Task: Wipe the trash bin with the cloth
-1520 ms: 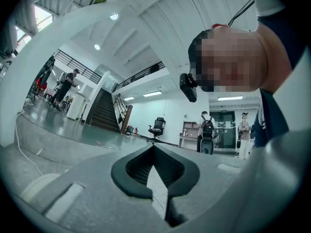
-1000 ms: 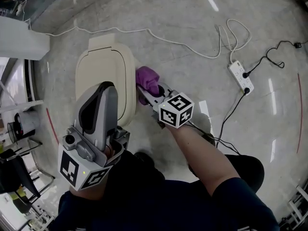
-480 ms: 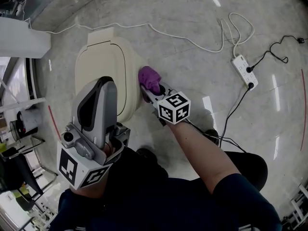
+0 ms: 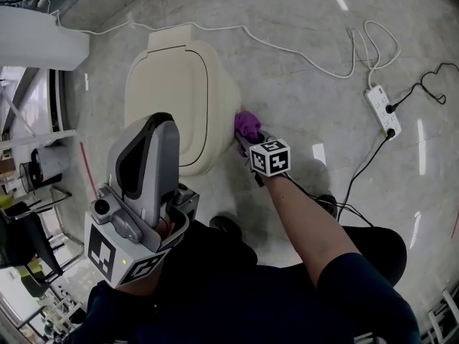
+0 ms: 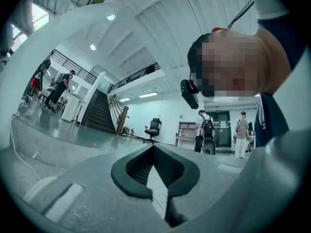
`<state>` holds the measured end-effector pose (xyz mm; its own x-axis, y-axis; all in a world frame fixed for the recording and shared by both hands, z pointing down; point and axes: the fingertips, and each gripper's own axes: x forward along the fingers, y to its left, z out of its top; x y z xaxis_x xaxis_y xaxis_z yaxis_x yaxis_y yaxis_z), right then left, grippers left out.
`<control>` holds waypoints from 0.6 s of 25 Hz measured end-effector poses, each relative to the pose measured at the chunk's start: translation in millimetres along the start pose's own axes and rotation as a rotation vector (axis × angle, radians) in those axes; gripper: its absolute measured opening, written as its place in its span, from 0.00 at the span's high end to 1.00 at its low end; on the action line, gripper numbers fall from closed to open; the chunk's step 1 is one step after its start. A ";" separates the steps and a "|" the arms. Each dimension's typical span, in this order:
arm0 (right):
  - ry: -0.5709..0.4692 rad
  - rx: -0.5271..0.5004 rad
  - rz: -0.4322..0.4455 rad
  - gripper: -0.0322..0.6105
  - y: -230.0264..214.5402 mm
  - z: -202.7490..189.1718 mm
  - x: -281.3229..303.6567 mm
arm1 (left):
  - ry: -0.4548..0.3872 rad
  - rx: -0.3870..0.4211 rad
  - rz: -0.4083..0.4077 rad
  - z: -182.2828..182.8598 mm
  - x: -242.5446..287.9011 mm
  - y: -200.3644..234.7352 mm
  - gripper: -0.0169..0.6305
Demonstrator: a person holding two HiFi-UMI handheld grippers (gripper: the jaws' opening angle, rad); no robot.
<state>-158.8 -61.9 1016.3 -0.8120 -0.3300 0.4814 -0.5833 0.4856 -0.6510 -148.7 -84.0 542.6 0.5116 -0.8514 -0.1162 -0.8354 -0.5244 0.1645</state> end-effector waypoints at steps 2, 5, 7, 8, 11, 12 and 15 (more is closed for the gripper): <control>0.039 -0.027 -0.014 0.84 -6.6 -14.5 4.7 | 0.004 0.003 0.008 -1.1 -3.9 2.2 0.98; 0.087 -0.067 -0.026 0.84 -12.9 -30.6 12.5 | 0.013 0.008 0.018 -1.7 -9.6 5.5 0.98; 0.123 -0.098 -0.029 0.84 -15.2 -40.4 16.1 | 0.019 0.012 0.021 -1.5 -11.6 6.0 0.98; 0.138 -0.108 -0.030 0.84 -16.2 -44.7 16.8 | 0.021 0.014 0.021 -1.4 -11.9 5.5 0.98; 0.167 -0.121 -0.026 0.84 -13.2 -53.4 14.6 | 0.018 0.017 0.020 0.0 -12.3 4.7 0.98; 0.176 -0.131 -0.019 0.84 -8.5 -55.4 13.0 | 0.016 0.016 0.021 0.6 -12.9 4.9 0.98; 0.206 -0.178 0.024 0.84 12.3 -60.2 4.1 | 0.009 0.012 0.018 2.3 -14.0 3.4 0.98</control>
<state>-168.2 -8.5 1045.7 -0.7939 -0.1542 0.5881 -0.5369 0.6316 -0.5592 -159.1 -73.9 542.5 0.4983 -0.8607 -0.1044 -0.8467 -0.5090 0.1551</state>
